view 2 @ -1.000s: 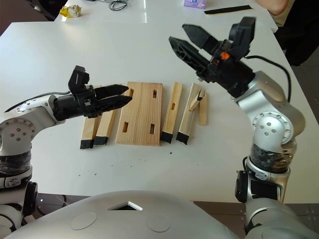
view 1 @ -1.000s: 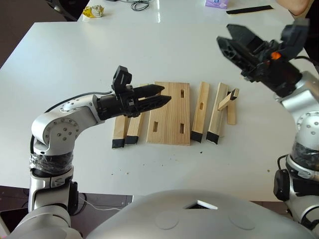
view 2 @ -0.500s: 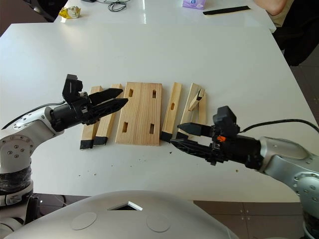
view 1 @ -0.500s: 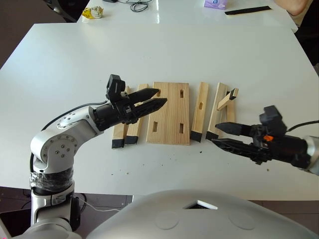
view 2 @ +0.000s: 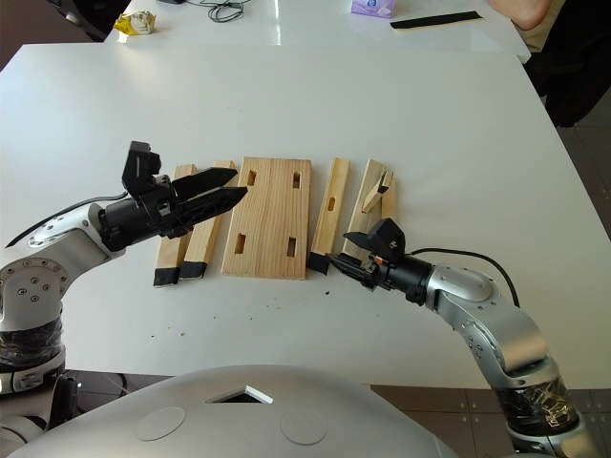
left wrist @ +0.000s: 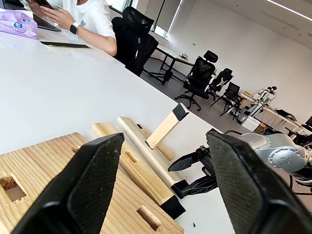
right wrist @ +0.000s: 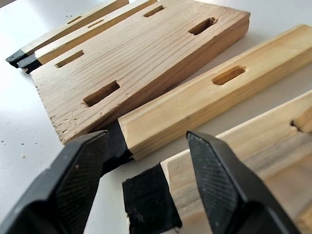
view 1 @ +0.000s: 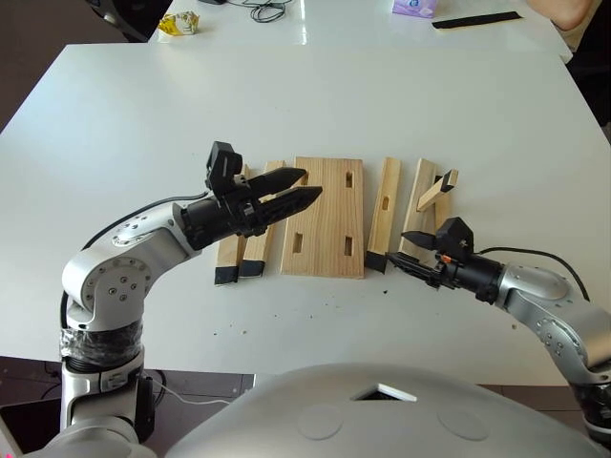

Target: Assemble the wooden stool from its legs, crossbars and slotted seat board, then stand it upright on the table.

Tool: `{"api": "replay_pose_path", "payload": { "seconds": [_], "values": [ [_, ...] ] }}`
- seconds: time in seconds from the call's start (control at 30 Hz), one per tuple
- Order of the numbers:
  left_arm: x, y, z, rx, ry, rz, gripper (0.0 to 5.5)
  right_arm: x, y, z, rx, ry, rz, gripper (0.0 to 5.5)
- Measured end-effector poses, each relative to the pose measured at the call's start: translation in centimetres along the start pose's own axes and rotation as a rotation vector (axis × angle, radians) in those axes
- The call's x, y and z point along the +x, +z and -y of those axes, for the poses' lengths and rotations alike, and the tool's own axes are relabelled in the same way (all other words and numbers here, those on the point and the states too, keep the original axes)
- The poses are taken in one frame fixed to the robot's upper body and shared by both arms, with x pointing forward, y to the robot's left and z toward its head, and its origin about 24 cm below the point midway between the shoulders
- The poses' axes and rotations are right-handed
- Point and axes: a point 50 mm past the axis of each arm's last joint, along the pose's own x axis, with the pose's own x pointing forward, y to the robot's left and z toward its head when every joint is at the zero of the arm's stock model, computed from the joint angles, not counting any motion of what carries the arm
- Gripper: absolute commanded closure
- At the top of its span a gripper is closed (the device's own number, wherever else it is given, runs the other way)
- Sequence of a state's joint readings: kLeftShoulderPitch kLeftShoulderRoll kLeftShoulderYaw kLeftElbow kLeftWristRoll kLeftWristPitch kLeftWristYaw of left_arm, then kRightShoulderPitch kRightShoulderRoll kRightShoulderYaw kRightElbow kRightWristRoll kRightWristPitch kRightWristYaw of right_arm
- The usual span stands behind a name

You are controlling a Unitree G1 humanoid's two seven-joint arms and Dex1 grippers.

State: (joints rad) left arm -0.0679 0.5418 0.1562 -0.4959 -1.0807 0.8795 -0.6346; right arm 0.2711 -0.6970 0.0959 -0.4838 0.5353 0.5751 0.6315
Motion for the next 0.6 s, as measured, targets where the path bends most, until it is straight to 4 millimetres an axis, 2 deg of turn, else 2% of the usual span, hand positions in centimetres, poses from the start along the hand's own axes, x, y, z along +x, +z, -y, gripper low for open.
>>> {"api": "replay_pose_path", "payload": {
  "seconds": [0.2,0.33,0.43,0.6],
  "values": [
    [0.0,0.0,0.0,0.0,-0.001,0.0,2.35,0.0,-0.7,0.2,-0.039,0.012,-0.03,2.53],
    [0.0,0.0,0.1,-0.001,0.0,0.0,2.35,-0.9,-0.6,1.0,-0.069,0.003,-0.06,2.53],
    [0.0,-0.1,0.1,-0.002,0.004,0.0,2.35,-2.1,0.0,2.0,-0.099,-0.028,-0.088,2.53],
    [-0.4,-0.5,0.3,-0.009,0.033,0.002,2.35,-3.7,1.9,2.2,-0.105,-0.014,-0.068,2.53]
  ]
}}
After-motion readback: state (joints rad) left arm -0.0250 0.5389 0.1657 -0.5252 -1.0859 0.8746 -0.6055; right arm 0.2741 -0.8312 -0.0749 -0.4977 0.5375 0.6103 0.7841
